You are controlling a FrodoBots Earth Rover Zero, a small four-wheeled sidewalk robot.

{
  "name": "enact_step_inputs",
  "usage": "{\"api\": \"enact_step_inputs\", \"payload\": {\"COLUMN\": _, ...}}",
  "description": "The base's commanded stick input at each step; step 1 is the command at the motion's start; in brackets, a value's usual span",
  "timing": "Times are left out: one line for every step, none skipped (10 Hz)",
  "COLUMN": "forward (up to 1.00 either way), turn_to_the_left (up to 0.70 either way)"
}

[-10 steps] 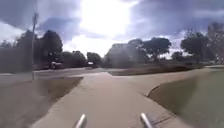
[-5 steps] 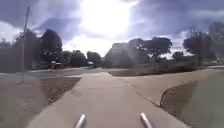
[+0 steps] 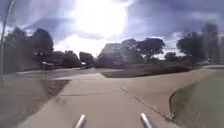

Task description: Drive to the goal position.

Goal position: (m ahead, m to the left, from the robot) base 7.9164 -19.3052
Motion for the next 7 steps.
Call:
{"api": "enact_step_inputs", "payload": {"forward": 1.00, "turn_to_the_left": -0.40}}
{"api": "enact_step_inputs", "payload": {"forward": 1.00, "turn_to_the_left": -0.40}}
{"api": "enact_step_inputs", "payload": {"forward": 1.00, "turn_to_the_left": -0.40}}
{"api": "enact_step_inputs", "payload": {"forward": 1.00, "turn_to_the_left": -0.40}}
{"api": "enact_step_inputs", "payload": {"forward": 1.00, "turn_to_the_left": -0.40}}
{"api": "enact_step_inputs", "payload": {"forward": 1.00, "turn_to_the_left": -0.30}}
{"api": "enact_step_inputs", "payload": {"forward": 1.00, "turn_to_the_left": 0.00}}
